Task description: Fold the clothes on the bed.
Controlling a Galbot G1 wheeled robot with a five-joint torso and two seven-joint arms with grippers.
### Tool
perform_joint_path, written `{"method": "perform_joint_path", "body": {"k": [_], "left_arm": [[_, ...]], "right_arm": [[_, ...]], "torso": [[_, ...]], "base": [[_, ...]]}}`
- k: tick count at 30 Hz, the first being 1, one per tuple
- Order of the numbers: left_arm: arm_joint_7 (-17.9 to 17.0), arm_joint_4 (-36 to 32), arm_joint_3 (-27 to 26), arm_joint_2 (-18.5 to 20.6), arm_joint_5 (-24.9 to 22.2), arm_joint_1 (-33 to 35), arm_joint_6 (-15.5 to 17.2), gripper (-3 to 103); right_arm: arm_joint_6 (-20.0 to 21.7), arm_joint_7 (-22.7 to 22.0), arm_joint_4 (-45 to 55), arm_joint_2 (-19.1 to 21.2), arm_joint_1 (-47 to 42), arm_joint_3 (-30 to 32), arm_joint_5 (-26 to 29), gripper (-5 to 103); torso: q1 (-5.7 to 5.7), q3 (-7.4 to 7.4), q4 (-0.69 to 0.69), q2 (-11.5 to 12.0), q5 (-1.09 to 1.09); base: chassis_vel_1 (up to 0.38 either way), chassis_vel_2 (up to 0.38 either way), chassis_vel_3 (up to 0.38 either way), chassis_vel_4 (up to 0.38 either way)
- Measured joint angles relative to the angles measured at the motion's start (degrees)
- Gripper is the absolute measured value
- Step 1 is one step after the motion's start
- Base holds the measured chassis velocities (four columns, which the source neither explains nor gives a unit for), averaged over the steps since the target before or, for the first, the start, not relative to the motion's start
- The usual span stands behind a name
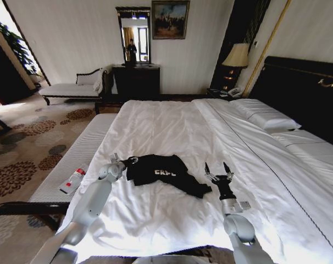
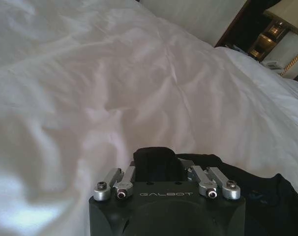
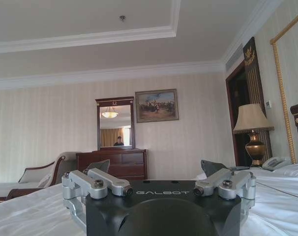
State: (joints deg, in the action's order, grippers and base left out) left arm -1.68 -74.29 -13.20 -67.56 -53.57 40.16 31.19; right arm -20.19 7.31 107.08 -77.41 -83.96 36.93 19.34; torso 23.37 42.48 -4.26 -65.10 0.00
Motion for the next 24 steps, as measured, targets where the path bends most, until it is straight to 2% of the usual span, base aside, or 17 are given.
{"method": "perform_joint_path", "body": {"k": [1,2,4,5,7,8,9,11,14,16,17,18,21,22,24], "left_arm": [[0.02,-0.20,-0.08,0.11,0.00,0.09,-0.03,36],[0.04,-0.33,-0.13,0.19,0.00,0.15,-0.04,36],[0.08,-0.89,-0.37,0.56,-0.01,0.44,-0.11,25],[0.08,-0.89,-0.37,0.56,-0.01,0.44,-0.11,25],[0.10,-1.17,-0.59,0.75,0.00,0.65,-0.20,14],[0.09,-1.23,-0.67,0.79,0.01,0.70,-0.21,14],[0.10,-1.49,-1.15,0.95,0.15,1.00,-0.31,4],[0.09,-1.66,-1.61,1.04,0.27,1.26,-0.45,4],[0.06,-2.56,-3.33,1.39,0.44,2.35,-0.84,1],[-0.22,-4.32,-5.49,1.73,0.41,4.36,-1.23,1],[-0.22,-4.32,-5.49,1.73,0.41,4.36,-1.23,1],[-0.35,-4.77,-5.91,1.78,0.39,4.87,-1.29,1],[-0.80,-8.16,-7.79,2.15,0.30,8.79,-1.60,1],[-0.80,-8.16,-7.79,2.15,0.30,8.79,-1.60,1],[-0.94,-9.47,-8.02,2.16,0.40,10.26,-1.67,1]], "right_arm": [[-0.01,0.00,0.00,-0.02,0.01,-0.04,-0.02,100],[-0.01,0.00,-0.01,-0.04,0.01,-0.06,-0.03,100],[-0.09,0.00,-0.10,-0.06,0.09,-0.15,-0.07,100],[-0.09,0.00,-0.10,-0.06,0.09,-0.15,-0.07,100],[-0.27,0.00,-0.45,-0.04,0.25,-0.20,-0.08,100],[-0.32,-0.02,-0.57,-0.02,0.30,-0.22,-0.08,100],[-0.42,-0.46,-1.27,0.21,0.66,-0.58,0.35,100],[-0.39,-1.19,-1.83,0.52,1.01,-1.13,1.51,100],[1.62,-3.32,-3.08,2.34,2.72,-3.78,7.81,100],[4.58,-3.99,-5.15,6.40,6.55,-7.80,17.40,100],[4.58,-3.99,-5.15,6.40,6.55,-7.80,17.40,100],[5.16,-3.85,-5.99,7.59,7.86,-8.82,19.64,100],[7.88,-1.21,-11.66,14.43,17.07,-14.67,30.23,100],[7.88,-1.21,-11.66,14.43,17.07,-14.67,30.23,100],[9.66,-0.16,-14.37,16.87,21.60,-17.90,34.83,100]], "torso": [[0.00,0.00,0.00,0.00,0.00],[0.00,0.00,0.00,0.00,0.00],[0.00,0.00,0.00,0.00,0.00],[0.00,0.00,0.00,0.00,0.00],[0.00,0.00,-0.01,0.00,0.00],[0.00,0.00,0.00,0.00,-0.01],[0.00,0.00,-0.01,0.00,-0.01],[0.00,0.00,-0.02,0.00,0.00],[0.00,0.00,-0.02,0.00,0.00],[-0.01,0.00,0.00,0.00,0.00],[-0.01,0.00,0.00,0.00,0.00],[0.00,0.00,0.00,0.00,0.00],[0.00,0.00,0.04,0.00,-0.01],[0.00,0.00,0.04,0.00,-0.01],[0.00,0.01,0.04,0.00,0.00]], "base": [[0.000,0.000,0.000,0.000],[0.000,0.000,0.000,0.000],[0.000,0.000,0.000,0.000],[0.000,0.000,0.000,0.000],[0.000,0.000,0.000,0.000],[0.000,0.000,0.000,0.000],[0.000,0.000,0.000,0.000],[0.000,0.000,0.000,0.000],[0.000,0.000,0.000,0.000],[0.000,0.000,0.000,0.000],[0.000,0.000,0.000,0.000],[0.000,0.000,0.000,0.000],[0.000,0.000,0.000,0.000],[0.000,0.000,0.000,0.000],[0.000,0.000,0.000,0.000]]}}
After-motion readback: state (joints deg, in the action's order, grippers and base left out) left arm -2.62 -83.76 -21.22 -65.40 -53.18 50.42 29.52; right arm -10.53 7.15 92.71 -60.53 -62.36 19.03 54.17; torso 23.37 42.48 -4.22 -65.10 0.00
